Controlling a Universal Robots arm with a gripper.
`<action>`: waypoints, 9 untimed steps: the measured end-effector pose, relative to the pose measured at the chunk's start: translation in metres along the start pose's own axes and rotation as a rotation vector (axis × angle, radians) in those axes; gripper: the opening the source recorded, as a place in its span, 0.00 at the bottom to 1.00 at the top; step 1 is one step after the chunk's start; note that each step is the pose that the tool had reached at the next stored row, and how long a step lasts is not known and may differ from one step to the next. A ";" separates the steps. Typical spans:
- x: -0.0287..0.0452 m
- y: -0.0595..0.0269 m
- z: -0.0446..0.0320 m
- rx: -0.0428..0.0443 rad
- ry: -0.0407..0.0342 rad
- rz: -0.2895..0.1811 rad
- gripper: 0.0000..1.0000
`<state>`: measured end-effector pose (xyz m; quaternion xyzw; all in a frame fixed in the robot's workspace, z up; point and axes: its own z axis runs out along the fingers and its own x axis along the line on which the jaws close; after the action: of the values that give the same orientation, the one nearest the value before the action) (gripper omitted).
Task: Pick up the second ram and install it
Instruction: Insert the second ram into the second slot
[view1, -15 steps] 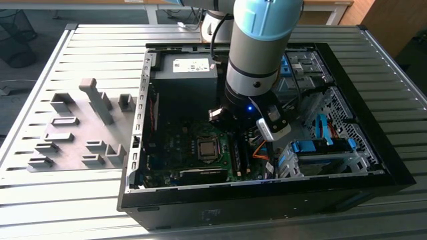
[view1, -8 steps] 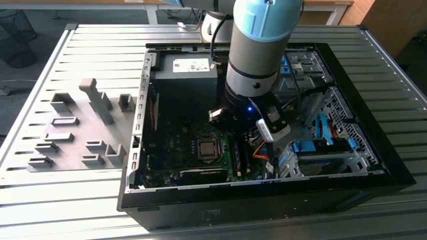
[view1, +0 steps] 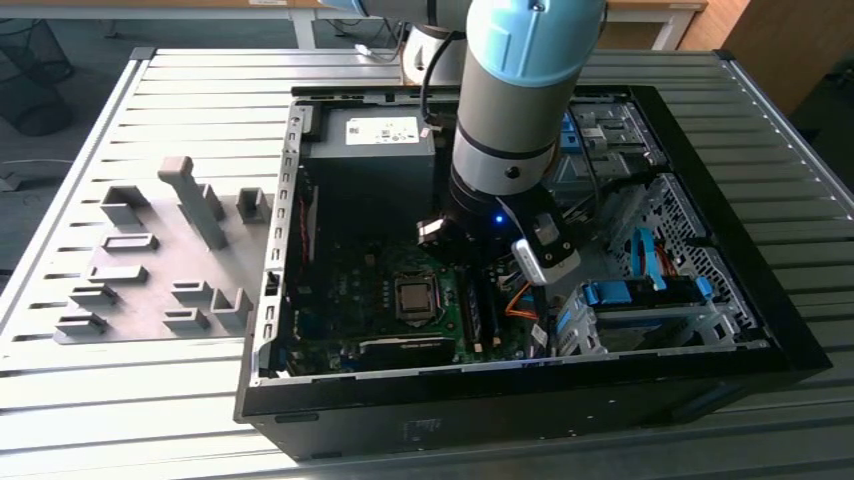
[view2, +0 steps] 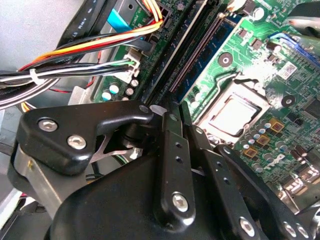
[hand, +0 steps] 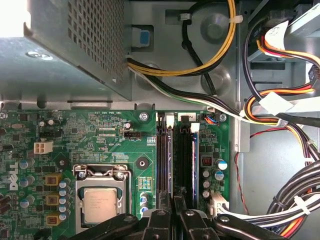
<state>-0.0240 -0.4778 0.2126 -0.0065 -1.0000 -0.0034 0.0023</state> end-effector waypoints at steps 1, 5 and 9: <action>0.0000 0.0000 0.0001 0.0000 0.0000 0.000 0.14; 0.0000 0.0000 0.0007 -0.0028 0.0000 0.000 0.14; 0.0000 0.0000 0.0005 -0.0035 0.0000 0.000 0.14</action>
<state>-0.0240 -0.4778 0.2121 -0.0065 -1.0000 -0.0051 0.0023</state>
